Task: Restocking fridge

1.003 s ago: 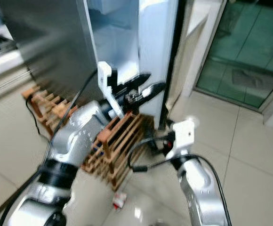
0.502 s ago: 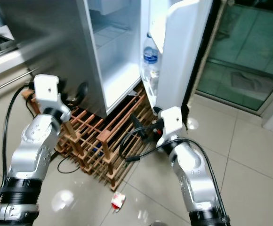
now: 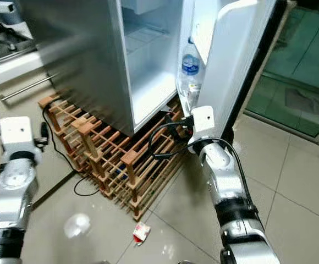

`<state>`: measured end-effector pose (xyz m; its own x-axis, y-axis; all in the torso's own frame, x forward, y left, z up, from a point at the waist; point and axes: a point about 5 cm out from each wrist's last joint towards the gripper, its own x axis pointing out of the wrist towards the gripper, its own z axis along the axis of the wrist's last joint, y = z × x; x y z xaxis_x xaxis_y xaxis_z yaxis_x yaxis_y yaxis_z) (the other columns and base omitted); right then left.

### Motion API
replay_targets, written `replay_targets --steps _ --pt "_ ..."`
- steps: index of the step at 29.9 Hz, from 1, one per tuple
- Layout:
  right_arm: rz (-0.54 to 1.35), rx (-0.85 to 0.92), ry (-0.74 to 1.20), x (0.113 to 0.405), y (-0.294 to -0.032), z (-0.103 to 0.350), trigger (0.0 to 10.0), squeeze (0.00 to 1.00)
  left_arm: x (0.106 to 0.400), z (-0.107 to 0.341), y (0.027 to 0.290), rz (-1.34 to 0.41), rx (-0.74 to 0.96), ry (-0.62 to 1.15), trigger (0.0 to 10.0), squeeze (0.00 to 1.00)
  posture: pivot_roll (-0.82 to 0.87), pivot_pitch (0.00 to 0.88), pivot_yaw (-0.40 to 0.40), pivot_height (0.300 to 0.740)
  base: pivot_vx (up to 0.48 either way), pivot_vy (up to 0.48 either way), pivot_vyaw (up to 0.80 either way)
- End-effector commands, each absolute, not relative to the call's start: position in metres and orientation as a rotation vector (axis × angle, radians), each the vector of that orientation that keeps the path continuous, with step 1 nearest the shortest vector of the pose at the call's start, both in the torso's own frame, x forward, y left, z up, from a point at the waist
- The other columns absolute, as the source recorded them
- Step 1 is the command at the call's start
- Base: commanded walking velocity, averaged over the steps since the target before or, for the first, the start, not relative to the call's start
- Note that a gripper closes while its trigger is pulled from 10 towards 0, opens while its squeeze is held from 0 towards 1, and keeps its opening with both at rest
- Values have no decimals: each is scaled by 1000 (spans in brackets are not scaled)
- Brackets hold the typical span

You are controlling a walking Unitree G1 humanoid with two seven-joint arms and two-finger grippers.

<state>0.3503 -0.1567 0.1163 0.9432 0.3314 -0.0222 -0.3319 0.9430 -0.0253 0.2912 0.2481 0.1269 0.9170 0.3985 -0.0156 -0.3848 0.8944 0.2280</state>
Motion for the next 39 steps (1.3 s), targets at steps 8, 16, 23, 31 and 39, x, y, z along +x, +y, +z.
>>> replay_targets --steps 8,16,23,31,39 --pt "194 -112 41 353 -204 111 10000 0 296 140 249 368 263 45 10000 0 61 59 112 740 0 0 0" --pt "-85 -171 34 316 -293 107 10000 0 308 144 228 296 242 21 10000 0 -22 57 125 740 0 0 0" --pt "57 -119 -114 313 -248 119 10000 0 318 138 218 296 212 31 10000 0 -69 28 109 740 0 0 0" --pt "245 69 -160 318 -150 116 10000 0 325 140 223 330 162 -10 10000 0 -49 0 72 740 0 0 470" --pt "296 214 -167 331 -123 132 10000 0 305 128 231 350 86 -43 10000 0 0 0 -13 740 0 230 449"
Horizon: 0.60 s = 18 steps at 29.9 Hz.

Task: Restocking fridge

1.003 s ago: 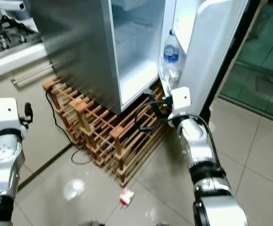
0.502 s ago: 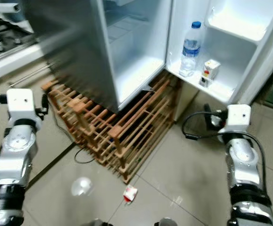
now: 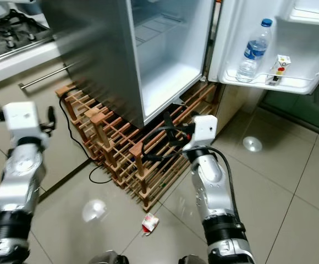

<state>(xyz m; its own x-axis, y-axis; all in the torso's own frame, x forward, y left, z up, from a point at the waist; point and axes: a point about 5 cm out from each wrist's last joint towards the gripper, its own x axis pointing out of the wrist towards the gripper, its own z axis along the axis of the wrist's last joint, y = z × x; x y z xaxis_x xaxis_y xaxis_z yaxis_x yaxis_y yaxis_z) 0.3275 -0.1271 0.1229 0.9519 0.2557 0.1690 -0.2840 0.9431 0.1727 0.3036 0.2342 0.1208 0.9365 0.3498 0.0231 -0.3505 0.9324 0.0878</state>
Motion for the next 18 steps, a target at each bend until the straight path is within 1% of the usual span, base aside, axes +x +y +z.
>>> replay_targets --steps 1,2,4,6,8,11,12,15,18 --pt "304 210 -165 334 -123 134 10000 0 304 130 226 354 78 -63 10000 0 0 0 -13 740 0 480 450" --pt "308 206 -162 337 -124 135 10000 0 305 133 221 355 73 -82 10000 0 10 0 -31 740 0 480 450" --pt "309 207 -157 341 -127 138 10000 0 307 139 211 338 72 -113 10000 0 17 0 -38 740 0 476 450" --pt "290 292 -127 346 -130 139 10000 0 310 143 202 335 54 -147 10000 0 24 0 -41 740 0 454 444" --pt "252 425 -136 355 -133 153 10000 0 319 148 190 331 57 -164 10000 0 18 0 -36 740 0 0 438" --pt "263 380 -167 358 -130 161 10000 0 323 155 189 321 68 -189 10000 0 4 0 -24 740 0 0 435" --pt "276 338 -185 357 -130 164 10000 0 324 155 188 307 66 -176 10000 0 -3 0 -17 740 0 0 425" --pt "285 309 -183 356 -130 163 10000 0 324 151 188 293 64 -155 10000 0 -11 0 -15 740 0 0 425" --pt "277 289 -157 355 -137 156 10000 0 323 149 184 281 61 -146 10000 0 -13 0 -21 740 0 0 431"
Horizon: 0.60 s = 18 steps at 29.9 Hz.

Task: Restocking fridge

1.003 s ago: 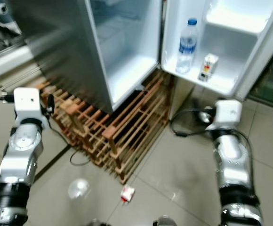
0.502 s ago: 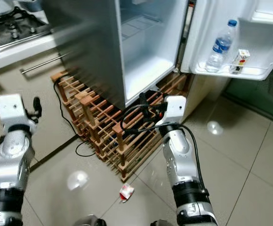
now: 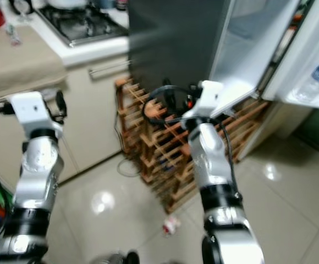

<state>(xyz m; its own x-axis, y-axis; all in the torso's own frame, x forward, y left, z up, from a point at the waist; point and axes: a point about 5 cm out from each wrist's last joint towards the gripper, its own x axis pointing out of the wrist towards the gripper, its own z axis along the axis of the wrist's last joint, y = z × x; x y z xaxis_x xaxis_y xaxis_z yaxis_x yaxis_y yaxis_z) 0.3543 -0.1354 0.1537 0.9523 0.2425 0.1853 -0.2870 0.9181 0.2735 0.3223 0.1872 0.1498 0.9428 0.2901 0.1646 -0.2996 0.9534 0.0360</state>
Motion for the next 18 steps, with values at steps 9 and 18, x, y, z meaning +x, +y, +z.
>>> replay_targets --steps 9,18 --pt "323 187 -127 349 -139 147 10000 0 319 147 180 267 83 -144 10000 0 -9 0 -44 740 0 -160 426" --pt "340 152 -123 342 -133 140 10000 0 317 149 180 275 92 -148 10000 0 -7 0 -39 740 0 -480 424"
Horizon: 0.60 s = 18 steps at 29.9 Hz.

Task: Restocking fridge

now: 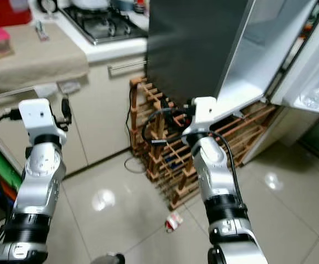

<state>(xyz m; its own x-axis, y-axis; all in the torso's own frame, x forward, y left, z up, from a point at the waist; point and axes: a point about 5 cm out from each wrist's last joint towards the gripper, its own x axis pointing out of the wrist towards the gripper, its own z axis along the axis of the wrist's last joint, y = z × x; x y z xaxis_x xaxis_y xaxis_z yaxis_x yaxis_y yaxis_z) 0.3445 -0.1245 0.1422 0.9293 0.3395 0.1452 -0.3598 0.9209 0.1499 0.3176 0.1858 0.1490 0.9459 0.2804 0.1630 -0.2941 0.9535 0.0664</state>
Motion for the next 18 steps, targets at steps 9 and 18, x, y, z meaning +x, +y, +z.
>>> replay_targets --steps 9,18 --pt "341 74 -101 334 -135 131 10000 0 311 143 186 299 147 -84 10000 0 3 0 -42 740 0 -212 424" --pt "412 60 -72 336 -119 124 10000 0 306 156 191 294 176 -142 10000 0 49 0 -68 740 0 0 415"
